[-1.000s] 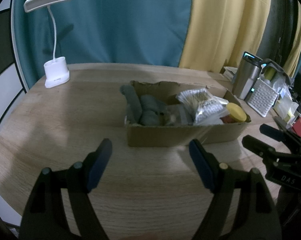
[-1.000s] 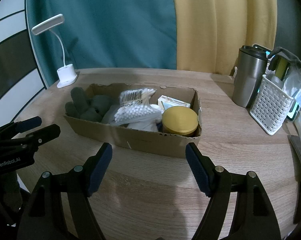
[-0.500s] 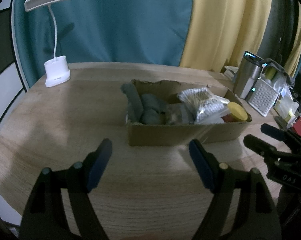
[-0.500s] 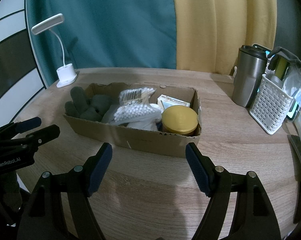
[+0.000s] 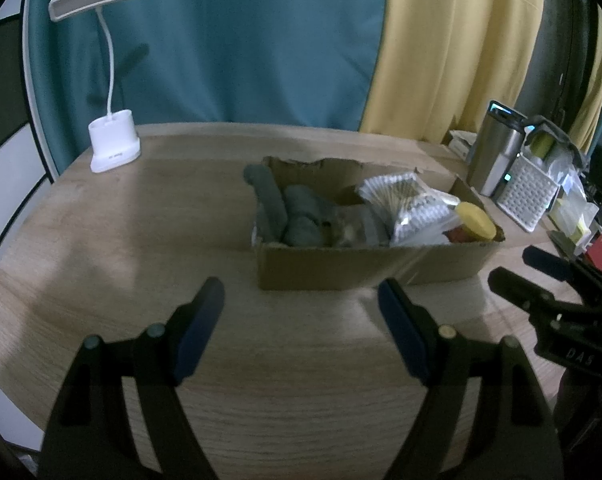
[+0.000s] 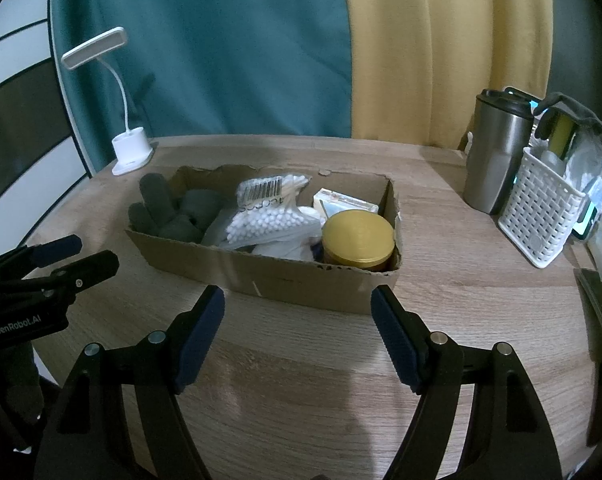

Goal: Organize objects

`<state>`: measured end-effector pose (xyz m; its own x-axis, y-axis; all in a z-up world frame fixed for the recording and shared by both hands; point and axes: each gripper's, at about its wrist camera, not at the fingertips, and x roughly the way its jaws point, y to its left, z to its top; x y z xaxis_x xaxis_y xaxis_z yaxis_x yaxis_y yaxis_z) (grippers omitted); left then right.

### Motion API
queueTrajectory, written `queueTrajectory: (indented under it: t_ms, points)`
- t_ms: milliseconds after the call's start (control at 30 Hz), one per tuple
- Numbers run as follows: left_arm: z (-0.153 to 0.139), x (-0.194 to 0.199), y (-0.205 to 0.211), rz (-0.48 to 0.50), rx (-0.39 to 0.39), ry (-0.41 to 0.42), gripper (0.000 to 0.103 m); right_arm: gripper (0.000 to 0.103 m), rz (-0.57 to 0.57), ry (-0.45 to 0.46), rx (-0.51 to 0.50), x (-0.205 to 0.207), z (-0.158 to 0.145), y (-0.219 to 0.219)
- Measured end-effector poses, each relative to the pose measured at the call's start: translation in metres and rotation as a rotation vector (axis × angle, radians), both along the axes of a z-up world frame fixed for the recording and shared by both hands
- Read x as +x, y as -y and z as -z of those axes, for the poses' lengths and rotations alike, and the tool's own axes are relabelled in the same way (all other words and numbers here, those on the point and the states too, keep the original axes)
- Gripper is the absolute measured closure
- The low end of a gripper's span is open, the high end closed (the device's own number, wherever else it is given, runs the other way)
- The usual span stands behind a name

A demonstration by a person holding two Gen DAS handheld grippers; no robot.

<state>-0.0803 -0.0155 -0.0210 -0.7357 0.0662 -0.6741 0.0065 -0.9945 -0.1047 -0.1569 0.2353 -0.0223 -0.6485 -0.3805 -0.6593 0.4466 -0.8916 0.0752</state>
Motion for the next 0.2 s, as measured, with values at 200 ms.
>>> queueTrajectory:
  t_ms: [200]
  points:
    - [0.0022, -0.0009, -0.0004, 0.007, 0.002, 0.008, 0.022, 0.024, 0.000, 0.004, 0.003, -0.0006, 0.0021, 0.0006]
